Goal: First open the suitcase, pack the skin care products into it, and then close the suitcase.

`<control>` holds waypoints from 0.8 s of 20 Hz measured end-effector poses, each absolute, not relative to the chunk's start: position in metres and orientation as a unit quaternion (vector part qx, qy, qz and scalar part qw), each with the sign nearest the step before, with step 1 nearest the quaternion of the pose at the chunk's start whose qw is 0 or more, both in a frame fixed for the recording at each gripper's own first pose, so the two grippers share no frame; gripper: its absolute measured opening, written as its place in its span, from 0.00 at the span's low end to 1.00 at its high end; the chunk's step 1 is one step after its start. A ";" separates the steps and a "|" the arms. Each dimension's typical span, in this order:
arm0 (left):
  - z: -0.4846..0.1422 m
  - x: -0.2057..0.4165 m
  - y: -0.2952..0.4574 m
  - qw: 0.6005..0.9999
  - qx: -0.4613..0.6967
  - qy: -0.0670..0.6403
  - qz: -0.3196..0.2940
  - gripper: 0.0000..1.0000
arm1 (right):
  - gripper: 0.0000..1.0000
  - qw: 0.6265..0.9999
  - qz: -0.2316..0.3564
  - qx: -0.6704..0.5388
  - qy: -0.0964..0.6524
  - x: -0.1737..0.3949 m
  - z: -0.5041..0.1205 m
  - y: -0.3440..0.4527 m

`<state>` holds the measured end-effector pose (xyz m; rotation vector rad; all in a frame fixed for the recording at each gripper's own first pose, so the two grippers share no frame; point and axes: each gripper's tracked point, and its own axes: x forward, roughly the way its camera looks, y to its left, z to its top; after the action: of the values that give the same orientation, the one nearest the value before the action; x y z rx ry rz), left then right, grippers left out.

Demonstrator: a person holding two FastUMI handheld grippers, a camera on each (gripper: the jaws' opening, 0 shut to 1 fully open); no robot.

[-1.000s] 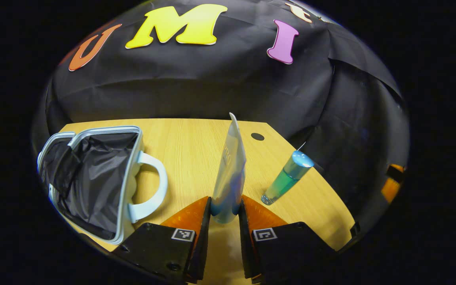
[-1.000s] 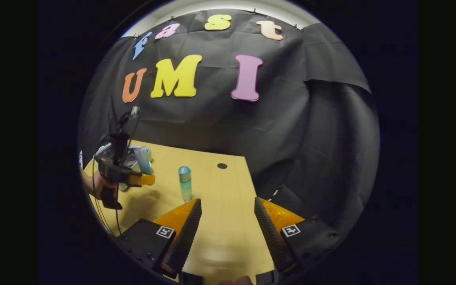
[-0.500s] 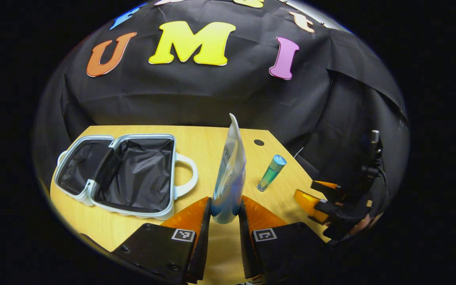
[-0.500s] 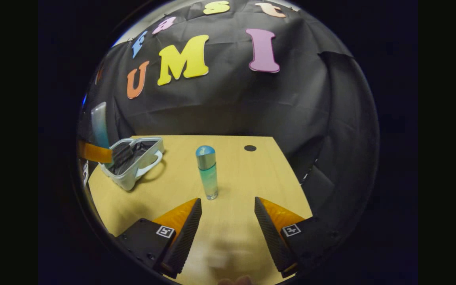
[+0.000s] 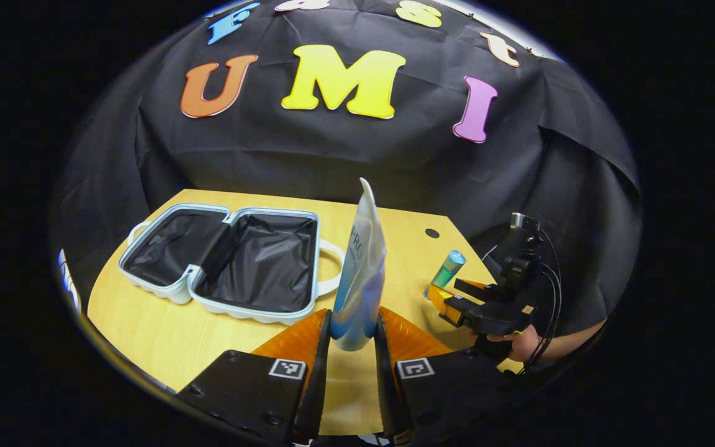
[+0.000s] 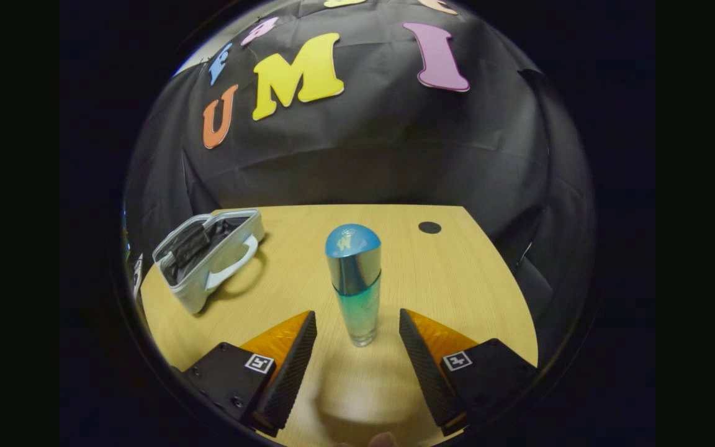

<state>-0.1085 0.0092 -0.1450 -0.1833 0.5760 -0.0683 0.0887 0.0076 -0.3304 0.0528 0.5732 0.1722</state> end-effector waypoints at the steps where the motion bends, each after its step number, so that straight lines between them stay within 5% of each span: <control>1: -0.144 -0.112 0.014 0.954 -0.092 0.284 -0.024 0.39 | 0.80 0.954 0.084 0.030 0.286 0.092 -0.334 0.009; 4: -0.143 -0.122 0.035 0.953 -0.102 0.285 0.003 0.39 | 0.78 0.950 0.085 0.038 0.298 0.101 -0.344 0.014; 11: -0.145 -0.128 0.077 0.946 -0.125 0.296 0.036 0.39 | 0.39 0.946 0.083 0.041 0.312 0.112 -0.338 0.019; 16: -0.148 -0.094 0.126 0.941 -0.135 0.309 0.033 0.39 | 0.35 0.941 0.107 0.067 0.314 0.086 -0.295 0.031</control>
<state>-0.0938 0.1256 -0.1484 -0.2753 0.6302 0.0681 0.0857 0.0310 -0.2949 0.1362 0.6410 0.2191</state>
